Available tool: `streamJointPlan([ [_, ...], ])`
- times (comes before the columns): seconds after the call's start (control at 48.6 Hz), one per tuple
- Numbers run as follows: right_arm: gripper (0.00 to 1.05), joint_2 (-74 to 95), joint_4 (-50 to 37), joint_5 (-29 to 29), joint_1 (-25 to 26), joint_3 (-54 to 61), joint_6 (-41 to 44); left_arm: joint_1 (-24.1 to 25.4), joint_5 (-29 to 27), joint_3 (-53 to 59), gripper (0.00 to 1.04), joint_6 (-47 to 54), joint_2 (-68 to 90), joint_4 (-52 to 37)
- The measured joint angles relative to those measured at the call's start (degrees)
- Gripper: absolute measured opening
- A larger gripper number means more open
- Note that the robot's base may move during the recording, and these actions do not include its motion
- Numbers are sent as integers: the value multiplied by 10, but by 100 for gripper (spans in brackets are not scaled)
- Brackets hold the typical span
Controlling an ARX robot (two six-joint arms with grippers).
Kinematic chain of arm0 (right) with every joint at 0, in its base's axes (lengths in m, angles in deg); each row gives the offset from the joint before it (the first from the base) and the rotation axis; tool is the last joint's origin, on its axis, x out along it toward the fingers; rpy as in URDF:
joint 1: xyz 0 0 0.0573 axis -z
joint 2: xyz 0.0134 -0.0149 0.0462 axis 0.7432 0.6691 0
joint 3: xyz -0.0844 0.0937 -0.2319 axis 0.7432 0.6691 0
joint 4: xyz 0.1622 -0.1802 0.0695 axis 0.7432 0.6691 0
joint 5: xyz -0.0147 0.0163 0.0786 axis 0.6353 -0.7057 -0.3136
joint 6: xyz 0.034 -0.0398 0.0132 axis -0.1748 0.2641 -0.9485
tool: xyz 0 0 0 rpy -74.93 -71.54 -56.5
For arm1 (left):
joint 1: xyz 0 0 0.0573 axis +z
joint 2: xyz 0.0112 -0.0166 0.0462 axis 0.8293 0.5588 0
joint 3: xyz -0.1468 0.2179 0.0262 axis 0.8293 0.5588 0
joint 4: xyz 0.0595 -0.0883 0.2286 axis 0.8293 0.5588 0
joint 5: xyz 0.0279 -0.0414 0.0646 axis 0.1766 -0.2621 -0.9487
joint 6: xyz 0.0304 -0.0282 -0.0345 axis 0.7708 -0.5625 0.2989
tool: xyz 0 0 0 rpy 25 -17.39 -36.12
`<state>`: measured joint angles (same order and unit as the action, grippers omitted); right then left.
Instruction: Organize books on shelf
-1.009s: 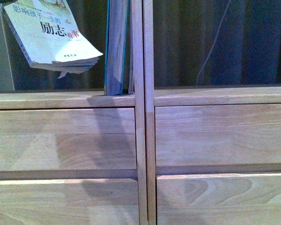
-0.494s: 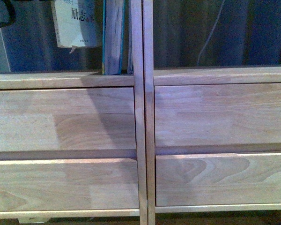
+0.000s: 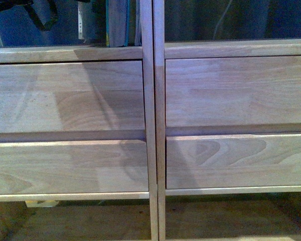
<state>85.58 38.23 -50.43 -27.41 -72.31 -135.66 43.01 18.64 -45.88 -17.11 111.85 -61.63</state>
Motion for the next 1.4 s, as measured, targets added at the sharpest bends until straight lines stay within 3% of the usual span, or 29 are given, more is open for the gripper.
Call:
streamJointPlan([
  [0.412, 98, -1, 0, 0, 0, 0, 0, -33, -2, 40, 7, 26, 2, -33],
  [0.659, 98, -1, 0, 0, 0, 0, 0, -35, -2, 98, 40, -5, -31, -30],
  [0.803, 98, -1, 0, 0, 0, 0, 0, -35, -3, 190, 71, -51, -102, -35],
  [0.988, 98, -1, 0, 0, 0, 0, 1, -31, 47, 298, 99, -106, -218, -24],
  [1.4, 98, -1, 0, 0, 0, 0, 1, 26, 150, 569, 97, -243, -540, 33],
])
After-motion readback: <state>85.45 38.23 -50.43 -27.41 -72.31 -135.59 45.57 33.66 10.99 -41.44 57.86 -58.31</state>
